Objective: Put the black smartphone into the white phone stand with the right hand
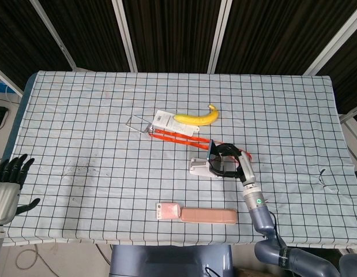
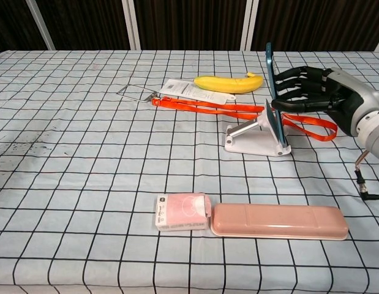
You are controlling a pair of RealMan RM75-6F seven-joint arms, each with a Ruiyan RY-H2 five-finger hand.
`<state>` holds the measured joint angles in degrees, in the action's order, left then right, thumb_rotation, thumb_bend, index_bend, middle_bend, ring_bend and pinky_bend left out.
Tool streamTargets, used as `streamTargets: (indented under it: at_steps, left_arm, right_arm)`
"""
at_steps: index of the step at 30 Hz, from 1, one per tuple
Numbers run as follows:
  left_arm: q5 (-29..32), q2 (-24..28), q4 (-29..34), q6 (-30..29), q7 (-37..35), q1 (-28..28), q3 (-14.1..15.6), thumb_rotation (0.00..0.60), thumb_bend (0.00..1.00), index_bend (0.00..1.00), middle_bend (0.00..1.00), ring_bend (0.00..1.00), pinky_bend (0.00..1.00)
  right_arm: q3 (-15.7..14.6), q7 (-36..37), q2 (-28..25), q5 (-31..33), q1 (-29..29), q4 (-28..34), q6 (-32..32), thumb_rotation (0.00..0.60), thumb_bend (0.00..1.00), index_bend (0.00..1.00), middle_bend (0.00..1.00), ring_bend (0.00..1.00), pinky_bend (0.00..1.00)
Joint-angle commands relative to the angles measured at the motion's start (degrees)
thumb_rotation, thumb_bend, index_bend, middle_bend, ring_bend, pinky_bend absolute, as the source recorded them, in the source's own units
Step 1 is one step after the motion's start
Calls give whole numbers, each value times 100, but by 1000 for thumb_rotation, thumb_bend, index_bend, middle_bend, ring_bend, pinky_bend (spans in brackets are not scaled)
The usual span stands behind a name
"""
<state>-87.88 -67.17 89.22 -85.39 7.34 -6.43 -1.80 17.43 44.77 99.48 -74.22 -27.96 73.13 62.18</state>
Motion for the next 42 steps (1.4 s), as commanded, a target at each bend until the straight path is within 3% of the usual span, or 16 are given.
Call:
streamTargets:
  at_steps: [1, 33, 42]
  left_arm:
    - [-2, 1, -1, 4, -2, -3, 2, 600, 0, 0, 0, 0, 0]
    - [6, 12, 7, 1, -40, -3, 2, 600, 0, 0, 0, 0, 0]
    - [23, 20, 19, 12, -55, -4, 0, 600, 0, 0, 0, 0, 0]
  right_arm:
    - [-9, 27, 28, 22, 8, -49, -5, 600, 330, 472, 464, 318, 329]
    - [-96, -16, 230, -29, 31, -293, 84, 600, 334, 418, 423, 281, 303]
    - [-92, -161, 272, 17, 49, -312, 120, 600, 250, 370, 386, 244, 267]
